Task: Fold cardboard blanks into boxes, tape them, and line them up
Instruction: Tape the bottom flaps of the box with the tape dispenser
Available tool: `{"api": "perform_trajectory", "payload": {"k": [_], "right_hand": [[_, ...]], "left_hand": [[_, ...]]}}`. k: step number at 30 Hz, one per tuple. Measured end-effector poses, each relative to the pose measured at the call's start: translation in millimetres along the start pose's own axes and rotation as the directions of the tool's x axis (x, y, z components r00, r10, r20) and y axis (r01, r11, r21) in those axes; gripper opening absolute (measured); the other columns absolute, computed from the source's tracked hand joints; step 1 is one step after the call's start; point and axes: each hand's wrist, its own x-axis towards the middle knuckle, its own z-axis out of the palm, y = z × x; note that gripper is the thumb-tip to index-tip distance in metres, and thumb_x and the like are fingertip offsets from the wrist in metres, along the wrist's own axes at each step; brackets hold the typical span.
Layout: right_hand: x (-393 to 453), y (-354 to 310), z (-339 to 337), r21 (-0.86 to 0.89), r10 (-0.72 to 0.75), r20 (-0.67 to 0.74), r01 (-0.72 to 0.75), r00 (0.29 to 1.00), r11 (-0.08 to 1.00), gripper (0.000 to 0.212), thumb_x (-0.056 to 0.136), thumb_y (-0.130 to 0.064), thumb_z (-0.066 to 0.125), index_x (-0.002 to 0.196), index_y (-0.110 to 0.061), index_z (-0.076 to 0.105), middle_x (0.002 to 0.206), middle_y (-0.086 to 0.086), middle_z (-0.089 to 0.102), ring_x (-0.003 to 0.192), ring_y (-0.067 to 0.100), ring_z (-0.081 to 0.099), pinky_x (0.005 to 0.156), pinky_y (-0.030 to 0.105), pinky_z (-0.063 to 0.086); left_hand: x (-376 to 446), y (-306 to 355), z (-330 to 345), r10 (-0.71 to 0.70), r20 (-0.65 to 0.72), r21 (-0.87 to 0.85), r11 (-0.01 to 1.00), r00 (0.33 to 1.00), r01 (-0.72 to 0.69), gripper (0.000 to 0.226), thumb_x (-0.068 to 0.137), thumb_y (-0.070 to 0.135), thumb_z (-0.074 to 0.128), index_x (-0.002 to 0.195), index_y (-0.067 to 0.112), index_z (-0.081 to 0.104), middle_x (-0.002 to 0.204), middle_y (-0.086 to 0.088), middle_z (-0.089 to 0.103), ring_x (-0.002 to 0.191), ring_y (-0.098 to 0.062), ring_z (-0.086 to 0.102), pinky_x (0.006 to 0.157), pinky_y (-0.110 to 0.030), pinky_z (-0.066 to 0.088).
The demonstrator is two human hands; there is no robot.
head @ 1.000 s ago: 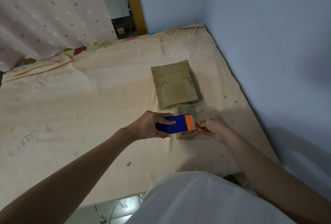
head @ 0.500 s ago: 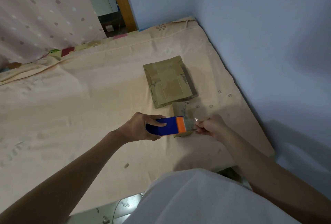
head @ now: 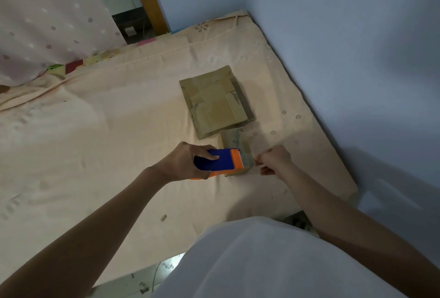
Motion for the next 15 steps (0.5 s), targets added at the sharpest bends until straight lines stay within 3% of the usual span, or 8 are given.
{"api": "perform_trajectory", "payload": {"k": [4, 7, 12, 15], "right_hand": [[6, 3, -1, -0.032, 0.012, -0.038, -0.013, 0.999, 0.999, 0.012, 0.077, -0.007, 0.080, 0.079, -0.006, 0.068, 0.082, 0.014, 0.072, 0.069, 0.026, 0.066, 0.067, 0.038, 0.062], [11, 7, 1, -0.012, -0.010, -0.057, 0.009, 0.998, 1.000, 0.017, 0.074, -0.008, 0.081, 0.086, -0.001, 0.071, 0.087, 0.015, 0.072, 0.080, 0.029, 0.070, 0.077, 0.042, 0.062], [11, 8, 4, 0.112, 0.017, -0.021, -0.015, 1.000, 0.994, 0.012, 0.077, -0.001, 0.078, 0.084, 0.003, 0.069, 0.087, 0.023, 0.072, 0.075, 0.031, 0.070, 0.076, 0.045, 0.063], [10, 8, 5, 0.218, 0.054, 0.063, -0.067, 0.997, 0.974, 0.015, 0.084, 0.004, 0.074, 0.096, 0.012, 0.068, 0.090, 0.028, 0.071, 0.073, 0.032, 0.069, 0.064, 0.038, 0.062]], "left_hand": [[2, 4, 0, 0.014, 0.004, 0.018, 1.000, 1.000, -0.014, 0.045, 0.079, 0.018, 0.083, 0.122, 0.018, 0.070, 0.133, 0.005, 0.063, 0.102, -0.005, 0.061, 0.079, 0.000, 0.045], [5, 7, 2, 0.038, 0.025, 0.063, 0.997, 0.999, -0.039, 0.046, 0.079, 0.019, 0.082, 0.123, 0.018, 0.069, 0.134, 0.004, 0.062, 0.101, -0.003, 0.060, 0.078, 0.002, 0.043], [9, 7, 4, 0.037, 0.055, 0.102, 0.994, 0.998, -0.043, 0.048, 0.079, 0.018, 0.082, 0.125, 0.018, 0.068, 0.134, 0.004, 0.062, 0.098, 0.000, 0.056, 0.077, 0.005, 0.040], [9, 6, 4, 0.022, 0.067, 0.119, 0.992, 0.998, -0.030, 0.048, 0.080, 0.018, 0.081, 0.126, 0.018, 0.067, 0.135, 0.005, 0.061, 0.100, -0.002, 0.058, 0.076, 0.004, 0.040]]}}
